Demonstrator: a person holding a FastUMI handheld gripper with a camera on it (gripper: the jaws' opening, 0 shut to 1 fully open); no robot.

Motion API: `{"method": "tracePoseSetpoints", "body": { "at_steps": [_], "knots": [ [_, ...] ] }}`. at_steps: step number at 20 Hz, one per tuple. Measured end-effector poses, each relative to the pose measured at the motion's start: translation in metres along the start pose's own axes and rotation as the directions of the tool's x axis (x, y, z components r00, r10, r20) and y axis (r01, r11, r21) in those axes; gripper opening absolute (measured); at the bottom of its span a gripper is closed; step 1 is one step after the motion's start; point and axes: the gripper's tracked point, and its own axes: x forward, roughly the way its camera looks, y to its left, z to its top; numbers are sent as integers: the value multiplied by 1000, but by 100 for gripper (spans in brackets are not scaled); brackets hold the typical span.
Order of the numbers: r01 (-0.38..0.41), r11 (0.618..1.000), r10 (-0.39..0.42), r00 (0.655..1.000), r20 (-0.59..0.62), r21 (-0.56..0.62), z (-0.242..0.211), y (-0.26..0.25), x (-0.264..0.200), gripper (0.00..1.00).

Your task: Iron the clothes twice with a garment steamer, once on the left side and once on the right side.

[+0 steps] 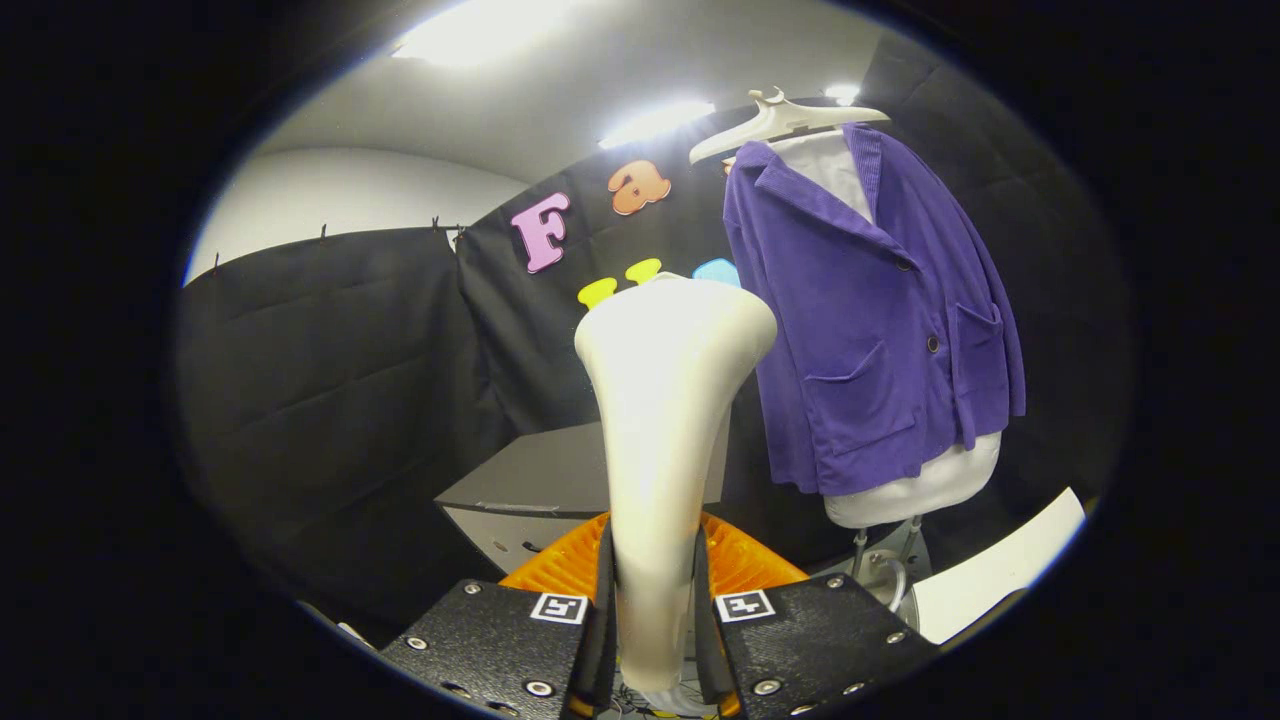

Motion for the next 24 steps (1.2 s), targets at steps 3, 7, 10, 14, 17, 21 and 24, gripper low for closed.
{"method": "tracePoseSetpoints", "body": {
  "at_steps": [3, 7, 10, 14, 17, 21, 24],
  "knots": [
    [-3, 1000, 4, 999, 37, -19, 23, -2, 5, 32],
    [3, 1000, 0, 996, 92, -30, 63, -9, 20, 32],
    [11, 999, -6, 991, 136, -39, 96, -18, 32, 32],
    [32, 999, -25, 983, 183, -31, 141, -34, 50, 32],
    [79, 996, -66, 970, 232, -45, 172, -54, 59, 32],
    [98, 995, -86, 960, 266, -31, 202, -68, 69, 32],
    [112, 993, -97, 952, 290, -36, 223, -76, 88, 32]
  ]
}}
